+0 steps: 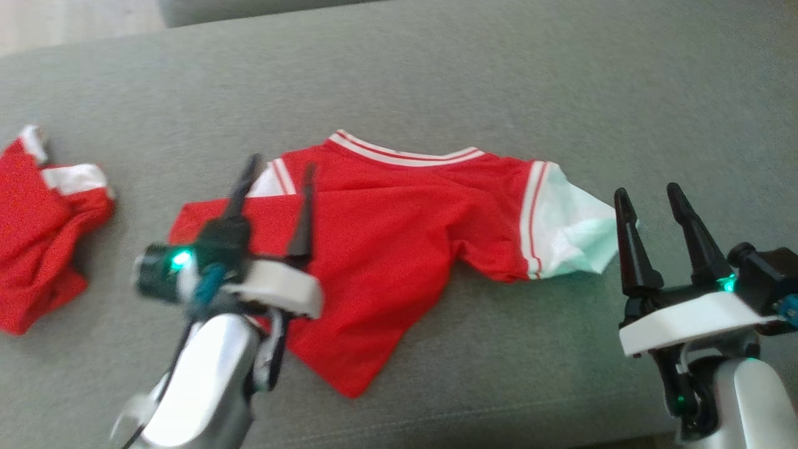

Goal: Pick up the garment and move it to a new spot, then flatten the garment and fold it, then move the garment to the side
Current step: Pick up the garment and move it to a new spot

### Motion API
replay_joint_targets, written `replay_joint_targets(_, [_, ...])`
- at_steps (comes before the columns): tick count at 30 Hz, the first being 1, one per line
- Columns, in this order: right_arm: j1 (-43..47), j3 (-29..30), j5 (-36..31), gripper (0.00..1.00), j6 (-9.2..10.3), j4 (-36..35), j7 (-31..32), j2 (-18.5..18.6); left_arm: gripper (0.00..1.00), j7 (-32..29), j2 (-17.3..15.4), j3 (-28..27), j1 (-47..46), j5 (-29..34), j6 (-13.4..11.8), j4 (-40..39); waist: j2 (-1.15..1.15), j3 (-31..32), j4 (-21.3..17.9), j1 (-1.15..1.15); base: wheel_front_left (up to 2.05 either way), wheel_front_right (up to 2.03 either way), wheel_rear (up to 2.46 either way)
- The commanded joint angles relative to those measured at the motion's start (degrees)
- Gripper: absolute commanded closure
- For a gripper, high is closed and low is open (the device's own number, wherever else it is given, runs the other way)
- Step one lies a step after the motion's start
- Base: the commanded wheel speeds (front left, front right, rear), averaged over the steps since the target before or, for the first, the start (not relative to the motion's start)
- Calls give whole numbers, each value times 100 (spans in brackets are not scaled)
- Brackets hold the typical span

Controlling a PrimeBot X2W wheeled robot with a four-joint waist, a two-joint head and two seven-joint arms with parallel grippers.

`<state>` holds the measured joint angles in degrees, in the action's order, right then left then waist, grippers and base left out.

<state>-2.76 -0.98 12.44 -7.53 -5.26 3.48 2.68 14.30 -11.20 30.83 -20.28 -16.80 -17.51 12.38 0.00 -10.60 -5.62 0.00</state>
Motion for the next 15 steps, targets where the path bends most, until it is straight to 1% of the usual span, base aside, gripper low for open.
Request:
replay_joint_targets(1, [-59, -79, -48, 0, 4, -258, 17, 53, 0, 67, -155, -299, -65, -14, -75, -263, 0, 140, 199, 0, 0, 0, 0])
replay_joint_targets(4, [7, -49, -76, 0, 4, -306, 72, 61, 0, 68, -334, -615, 279, -19, -213, -442, 0, 238, 314, 0, 0, 0, 0])
replay_joint_targets(7, [104, -34, -99, 0, 4, -334, 131, 88, 0, 69, -480, -798, 606, -9, -269, -581, 0, 343, 386, 0, 0, 0, 0])
replay_joint_targets(15, [428, 14, -147, 0, 4, -373, 272, 99, 0, 59, -692, -780, 1247, -7, -257, -847, 0, 660, 398, 0, 0, 0, 0])
